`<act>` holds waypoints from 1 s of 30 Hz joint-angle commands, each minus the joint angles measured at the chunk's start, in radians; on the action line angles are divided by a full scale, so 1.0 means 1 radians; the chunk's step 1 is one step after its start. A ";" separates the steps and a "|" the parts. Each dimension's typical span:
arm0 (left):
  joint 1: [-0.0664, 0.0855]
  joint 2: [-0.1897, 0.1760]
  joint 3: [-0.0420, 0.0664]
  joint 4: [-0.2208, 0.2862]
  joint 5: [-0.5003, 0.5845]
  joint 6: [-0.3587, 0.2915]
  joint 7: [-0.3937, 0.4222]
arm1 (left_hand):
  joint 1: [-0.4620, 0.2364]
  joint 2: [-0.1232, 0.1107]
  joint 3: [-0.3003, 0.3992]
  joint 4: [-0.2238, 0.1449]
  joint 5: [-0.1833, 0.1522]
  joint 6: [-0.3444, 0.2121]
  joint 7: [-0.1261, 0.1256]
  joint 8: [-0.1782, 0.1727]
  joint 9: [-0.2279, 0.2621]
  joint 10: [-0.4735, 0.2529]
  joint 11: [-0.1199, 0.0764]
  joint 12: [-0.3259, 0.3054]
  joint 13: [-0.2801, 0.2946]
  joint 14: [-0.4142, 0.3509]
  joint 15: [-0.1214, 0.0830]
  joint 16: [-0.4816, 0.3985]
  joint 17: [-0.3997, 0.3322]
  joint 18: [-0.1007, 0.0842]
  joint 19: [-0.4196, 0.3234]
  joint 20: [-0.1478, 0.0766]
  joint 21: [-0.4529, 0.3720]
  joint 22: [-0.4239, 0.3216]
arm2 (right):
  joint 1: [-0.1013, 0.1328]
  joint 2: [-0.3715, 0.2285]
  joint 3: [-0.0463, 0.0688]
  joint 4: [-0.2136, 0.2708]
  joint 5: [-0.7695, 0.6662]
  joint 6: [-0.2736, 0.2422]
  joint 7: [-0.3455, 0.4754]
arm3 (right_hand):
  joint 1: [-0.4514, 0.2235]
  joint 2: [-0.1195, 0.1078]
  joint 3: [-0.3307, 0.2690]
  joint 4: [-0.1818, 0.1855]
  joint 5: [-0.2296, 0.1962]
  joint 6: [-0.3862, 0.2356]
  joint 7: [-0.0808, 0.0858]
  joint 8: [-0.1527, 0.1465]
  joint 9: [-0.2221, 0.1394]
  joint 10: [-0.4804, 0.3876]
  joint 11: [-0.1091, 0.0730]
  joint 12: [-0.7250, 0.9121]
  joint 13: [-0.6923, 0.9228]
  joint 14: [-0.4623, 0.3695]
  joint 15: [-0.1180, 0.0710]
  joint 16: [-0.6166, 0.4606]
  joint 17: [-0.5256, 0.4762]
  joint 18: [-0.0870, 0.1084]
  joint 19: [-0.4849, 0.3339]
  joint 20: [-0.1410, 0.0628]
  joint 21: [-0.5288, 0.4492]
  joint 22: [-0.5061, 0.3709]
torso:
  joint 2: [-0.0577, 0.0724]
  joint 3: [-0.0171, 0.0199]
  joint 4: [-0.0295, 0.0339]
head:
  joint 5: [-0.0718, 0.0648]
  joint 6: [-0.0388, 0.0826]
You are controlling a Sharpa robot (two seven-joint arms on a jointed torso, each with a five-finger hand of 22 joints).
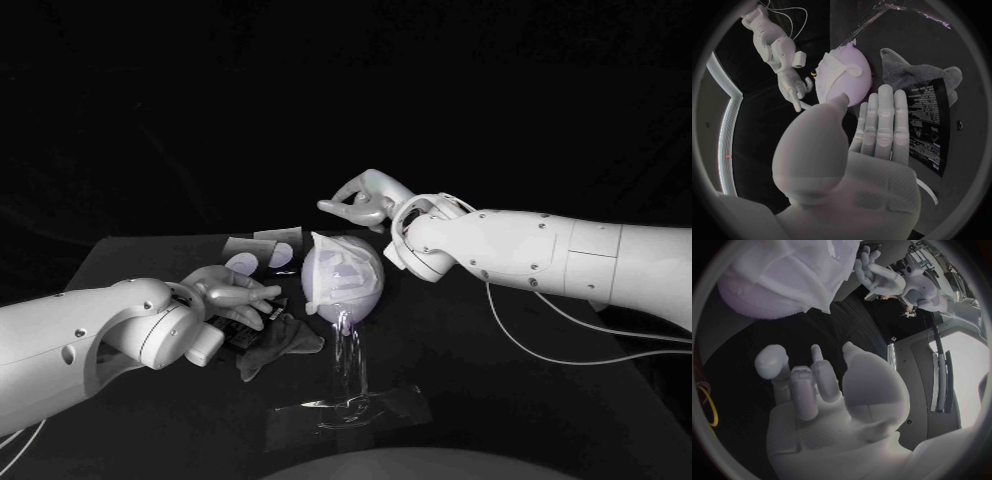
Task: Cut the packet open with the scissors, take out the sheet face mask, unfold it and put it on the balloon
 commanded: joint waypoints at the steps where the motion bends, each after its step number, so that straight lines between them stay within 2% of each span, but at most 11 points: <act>1: 0.001 -0.002 0.003 -0.009 0.089 -0.019 0.222 | 0.038 0.014 0.015 -0.018 0.003 0.011 0.004 0.008 -0.001 -0.013 0.001 0.009 0.002 -0.011 0.000 0.008 0.003 0.009 0.007 -0.001 -0.006 -0.002 | 0.006 -0.054 0.001 0.040 0.169 -0.046 0.175 | 0.059 0.013 0.005 -0.015 -0.001 0.012 0.000 0.004 0.000 0.005 -0.003 0.006 0.083 0.098 0.000 0.004 0.244 0.008 0.010 -0.002 0.008 0.009 | 0.002 -0.0010 -0.0007 | -0.002 0.005; 3: 0.001 -0.005 0.005 -0.014 0.112 -0.016 0.285 | 0.055 0.019 0.022 -0.023 0.003 0.015 0.005 0.008 -0.002 -0.012 0.001 0.015 0.004 -0.011 0.000 0.013 0.005 0.009 0.010 -0.003 -0.005 -0.003 | 0.009 -0.094 0.001 0.067 0.213 -0.048 0.209 | 0.106 0.018 0.012 -0.034 -0.001 0.023 -0.002 0.008 0.000 0.010 -0.005 0.014 0.088 0.101 -0.002 0.007 0.254 0.004 0.022 -0.003 0.023 0.026 | 0.003 -0.0008 -0.0008 | 0.000 0.007; 5: 0.001 -0.007 0.010 -0.020 0.127 -0.009 0.342 | 0.071 0.023 0.028 -0.027 0.003 0.021 0.003 0.008 -0.004 -0.013 -0.001 0.023 0.007 -0.012 -0.001 0.020 0.009 0.009 0.016 -0.005 -0.004 -0.003 | 0.013 -0.137 0.001 0.094 0.254 -0.041 0.234 | 0.121 0.019 0.014 -0.041 -0.001 0.025 -0.002 0.008 0.000 0.011 -0.006 0.017 0.090 0.103 -0.003 0.009 0.258 0.003 0.026 -0.004 0.028 0.031 | 0.003 -0.0007 -0.0024 | -0.003 0.007; 10: 0.004 -0.005 0.017 -0.034 0.140 0.002 0.417 | 0.095 0.030 0.036 -0.037 0.003 0.035 0.001 0.006 -0.010 -0.014 -0.004 0.038 0.011 -0.002 -0.005 0.042 0.020 0.010 0.035 -0.014 0.009 0.003 | 0.018 -0.218 0.001 0.145 0.288 -0.010 0.245 | 0.213 0.018 0.040 -0.099 0.000 0.038 -0.005 0.011 -0.002 0.033 -0.011 0.050 0.115 0.104 -0.007 0.010 0.263 -0.010 0.067 -0.009 0.082 0.084 | 0.003 0.0000 -0.0032 | -0.011 0.004; 11: 0.004 -0.003 0.018 -0.036 0.140 0.003 0.425 | 0.097 0.030 0.036 -0.038 0.003 0.036 0.001 0.005 -0.011 -0.015 -0.004 0.041 0.012 0.002 -0.006 0.048 0.023 0.010 0.039 -0.016 0.012 0.005 | 0.019 -0.228 0.001 0.152 0.287 -0.005 0.242 | 0.213 0.018 0.040 -0.099 0.000 0.038 -0.005 0.011 -0.002 0.033 -0.011 0.050 0.115 0.104 -0.007 0.010 0.263 -0.010 0.067 -0.009 0.082 0.084 | 0.003 -0.0004 -0.0024 | -0.013 0.004; 13: 0.005 0.002 0.019 -0.042 0.130 0.005 0.446 | 0.097 0.021 0.028 -0.039 0.002 0.034 0.004 -0.004 -0.018 -0.024 -0.003 0.050 0.016 0.020 -0.008 0.082 0.041 0.010 0.065 -0.029 0.034 0.017 | 0.019 -0.258 0.000 0.174 0.274 0.012 0.226 | 0.249 0.013 0.053 -0.127 0.000 0.053 -0.012 0.017 -0.001 0.054 -0.016 0.086 0.145 0.104 -0.011 0.010 0.263 -0.014 0.082 -0.010 0.101 0.103 | 0.004 -0.0002 -0.0028 | -0.017 0.005; 16: 0.007 0.010 0.021 -0.049 0.096 0.001 0.471 | 0.092 0.012 0.014 -0.035 0.002 0.026 0.009 -0.017 -0.027 -0.042 0.002 0.060 0.020 0.029 -0.006 0.128 0.069 0.009 0.086 -0.042 0.061 0.032 | 0.017 -0.289 0.000 0.200 0.248 0.027 0.202 | 0.259 0.002 0.057 -0.142 0.000 0.066 -0.013 0.019 -0.003 0.074 -0.018 0.120 0.174 0.104 -0.014 0.010 0.263 -0.018 0.093 -0.014 0.116 0.117 | 0.004 0.0004 -0.0016 | -0.023 0.004; 19: 0.009 0.020 0.022 -0.059 0.058 -0.005 0.494 | 0.086 0.004 -0.002 -0.028 0.002 0.019 0.012 -0.023 -0.032 -0.062 0.005 0.073 0.025 0.016 -0.003 0.168 0.095 0.006 0.096 -0.048 0.084 0.046 | 0.009 -0.308 0.000 0.218 0.210 0.032 0.179 | 0.267 -0.010 0.059 -0.155 0.000 0.079 -0.017 0.022 -0.005 0.084 -0.020 0.140 0.191 0.104 -0.016 0.010 0.263 -0.019 0.099 -0.017 0.122 0.125 | 0.005 0.0006 -0.0026 | -0.029 0.004; 24: 0.011 0.038 0.027 -0.082 0.008 -0.015 0.523 | 0.095 0.005 -0.014 -0.026 0.002 0.020 0.012 -0.023 -0.035 -0.081 0.007 0.093 0.034 -0.023 0.000 0.200 0.119 0.004 0.080 -0.047 0.097 0.058 | -0.007 -0.317 0.000 0.225 0.148 0.022 0.155 | 0.280 -0.017 0.069 -0.174 0.000 0.105 -0.026 0.029 -0.006 0.097 -0.028 0.164 0.212 0.104 -0.022 0.010 0.263 -0.021 0.106 -0.021 0.130 0.133 | 0.007 0.0006 -0.0030 | -0.036 0.007; 26: 0.011 0.049 0.030 -0.097 -0.015 -0.020 0.536 | 0.108 0.007 -0.017 -0.027 0.002 0.022 0.014 -0.022 -0.037 -0.097 0.012 0.105 0.038 -0.096 0.009 0.184 0.115 -0.003 0.032 -0.038 0.080 0.053 | -0.017 -0.314 0.000 0.221 0.113 0.009 0.145 | 0.283 -0.017 0.073 -0.180 0.000 0.114 -0.030 0.031 -0.006 0.099 -0.031 0.167 0.215 0.104 -0.024 0.010 0.263 -0.021 0.107 -0.023 0.132 0.136 | 0.008 0.0008 -0.0031 | -0.037 0.008; 30: 0.012 0.079 0.042 -0.139 -0.047 -0.025 0.558 | 0.116 0.010 -0.020 -0.023 0.002 0.023 0.015 -0.021 -0.039 -0.115 0.017 0.116 0.041 -0.162 0.021 0.162 0.102 -0.010 -0.015 -0.023 0.056 0.044 | -0.031 -0.298 0.000 0.203 0.056 -0.016 0.132 | 0.286 -0.017 0.079 -0.187 -0.001 0.124 -0.033 0.032 -0.008 0.102 -0.034 0.173 0.219 0.104 -0.027 0.010 0.263 -0.022 0.109 -0.026 0.135 0.139 | 0.009 0.0007 -0.0001 | -0.041 0.009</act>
